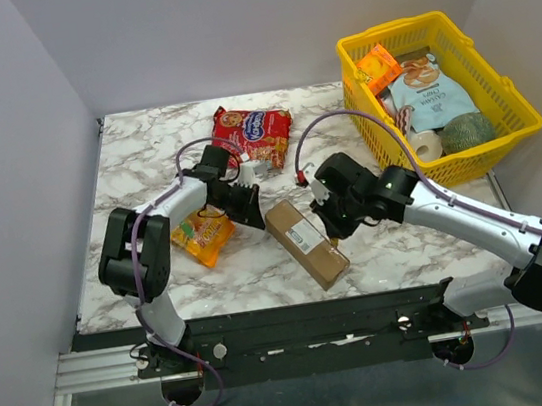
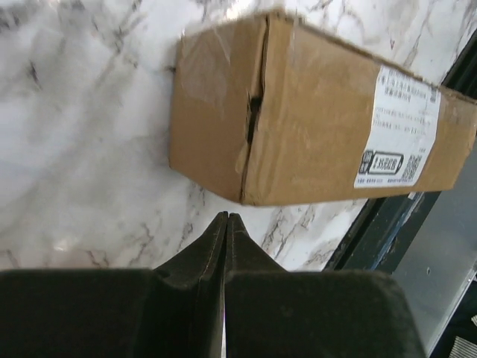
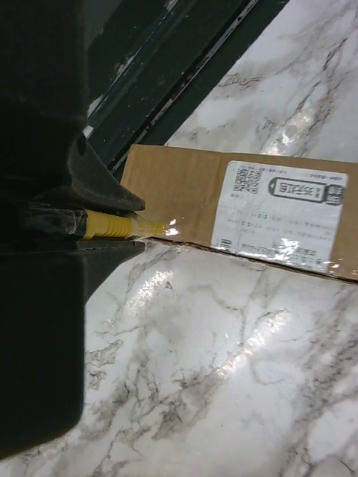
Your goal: Unpack the express box
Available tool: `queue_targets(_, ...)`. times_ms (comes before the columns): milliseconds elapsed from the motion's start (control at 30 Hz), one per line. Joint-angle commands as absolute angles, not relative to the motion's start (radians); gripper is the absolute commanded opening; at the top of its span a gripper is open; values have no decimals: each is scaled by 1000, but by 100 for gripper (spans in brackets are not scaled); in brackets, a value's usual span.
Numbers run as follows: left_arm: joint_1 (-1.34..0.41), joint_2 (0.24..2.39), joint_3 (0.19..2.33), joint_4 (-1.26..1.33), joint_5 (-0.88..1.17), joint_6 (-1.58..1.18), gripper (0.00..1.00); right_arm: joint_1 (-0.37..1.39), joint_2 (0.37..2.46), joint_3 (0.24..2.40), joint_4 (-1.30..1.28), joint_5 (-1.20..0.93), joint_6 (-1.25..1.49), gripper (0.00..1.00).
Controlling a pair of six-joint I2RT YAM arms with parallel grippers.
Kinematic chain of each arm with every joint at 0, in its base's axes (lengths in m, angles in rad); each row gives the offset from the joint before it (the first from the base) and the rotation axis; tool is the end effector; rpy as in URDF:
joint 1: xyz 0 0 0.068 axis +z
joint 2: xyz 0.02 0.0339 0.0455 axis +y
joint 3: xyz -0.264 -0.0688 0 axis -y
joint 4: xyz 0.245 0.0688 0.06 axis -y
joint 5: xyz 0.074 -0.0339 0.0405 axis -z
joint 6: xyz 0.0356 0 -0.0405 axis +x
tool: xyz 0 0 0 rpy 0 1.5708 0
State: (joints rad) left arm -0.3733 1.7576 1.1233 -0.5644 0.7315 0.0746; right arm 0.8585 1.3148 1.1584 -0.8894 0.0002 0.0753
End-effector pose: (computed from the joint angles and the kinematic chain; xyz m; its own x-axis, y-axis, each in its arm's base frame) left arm 0.3065 -0.1456 0.1824 -0.8279 0.3838 -0.4089 0.5608 0.5774 -0.5934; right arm 0.1696 0.1964 0.2952 -0.6209 -0.6039 -0.4998 -0.7121 0.7011 0.0375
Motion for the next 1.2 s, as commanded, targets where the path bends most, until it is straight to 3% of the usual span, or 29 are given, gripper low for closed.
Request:
queue_targets(0, -374, 1831, 1235, -543, 753, 51, 10, 865, 1354, 1322, -796, 5, 9, 1)
queue_targets(133, -379, 1940, 1443, -567, 759, 31, 10, 867, 1420, 1486, -747, -6, -69, 1)
queue_targets(233, -385, 2067, 1649, -592, 744, 26, 10, 859, 1457, 1577, -709, 151, -124, 0)
queue_targets(333, -399, 2221, 1909, -623, 756, 5, 10, 810, 1465, 1574, -683, 245, -178, 0)
queue_targets(433, -405, 2244, 1997, -653, 713, 47, 12, 738, 1448, 1510, -699, 249, -195, 1)
queue_targets(500, -382, 2172, 1953, -686, 677, 55, 13, 723, 1425, 1422, -716, 244, -247, 1)
queue_targets(667, -341, 1917, 1584, -771, 680, 118, 8, 723, 1361, 1192, -724, 192, -345, 0)
queue_targets(833, -337, 1773, 1330, -825, 690, 218, 7, 736, 1306, 1074, -799, -41, -363, 0)
queue_targets(1033, -270, 1651, 1288, -772, 655, 181, 8, 836, 1315, 1077, -844, -415, -371, 0)
queue_targets(1167, -172, 1565, 1307, -746, 617, 156, 8, 876, 1449, 1172, -790, -581, -387, 0)
